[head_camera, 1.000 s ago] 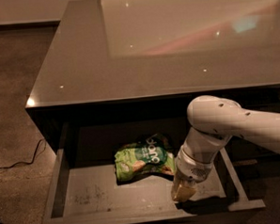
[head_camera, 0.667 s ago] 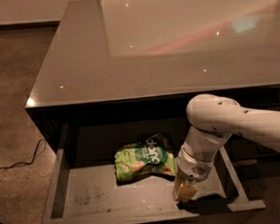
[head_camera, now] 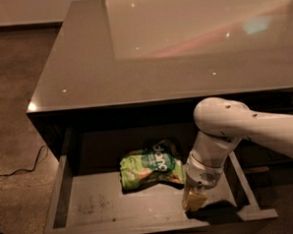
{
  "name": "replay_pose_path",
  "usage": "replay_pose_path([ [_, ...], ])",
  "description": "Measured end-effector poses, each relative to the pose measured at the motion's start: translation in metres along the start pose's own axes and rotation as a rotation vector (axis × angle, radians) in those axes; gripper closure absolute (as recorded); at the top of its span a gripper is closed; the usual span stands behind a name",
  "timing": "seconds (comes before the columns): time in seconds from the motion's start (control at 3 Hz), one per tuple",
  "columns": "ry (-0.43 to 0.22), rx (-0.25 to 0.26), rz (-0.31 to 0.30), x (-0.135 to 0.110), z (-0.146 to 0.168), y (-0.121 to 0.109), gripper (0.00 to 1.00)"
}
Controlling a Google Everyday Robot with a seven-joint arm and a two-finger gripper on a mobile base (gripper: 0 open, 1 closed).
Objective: Open top drawer
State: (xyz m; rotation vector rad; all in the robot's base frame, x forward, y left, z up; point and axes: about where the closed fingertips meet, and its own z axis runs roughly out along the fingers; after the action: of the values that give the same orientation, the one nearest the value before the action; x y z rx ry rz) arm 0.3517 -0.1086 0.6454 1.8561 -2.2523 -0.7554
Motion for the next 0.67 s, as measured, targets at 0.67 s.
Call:
replay_pose_path([
  [0.67, 0.000, 0.000, 0.000, 0.0000, 0.0000, 0.0000, 0.00],
])
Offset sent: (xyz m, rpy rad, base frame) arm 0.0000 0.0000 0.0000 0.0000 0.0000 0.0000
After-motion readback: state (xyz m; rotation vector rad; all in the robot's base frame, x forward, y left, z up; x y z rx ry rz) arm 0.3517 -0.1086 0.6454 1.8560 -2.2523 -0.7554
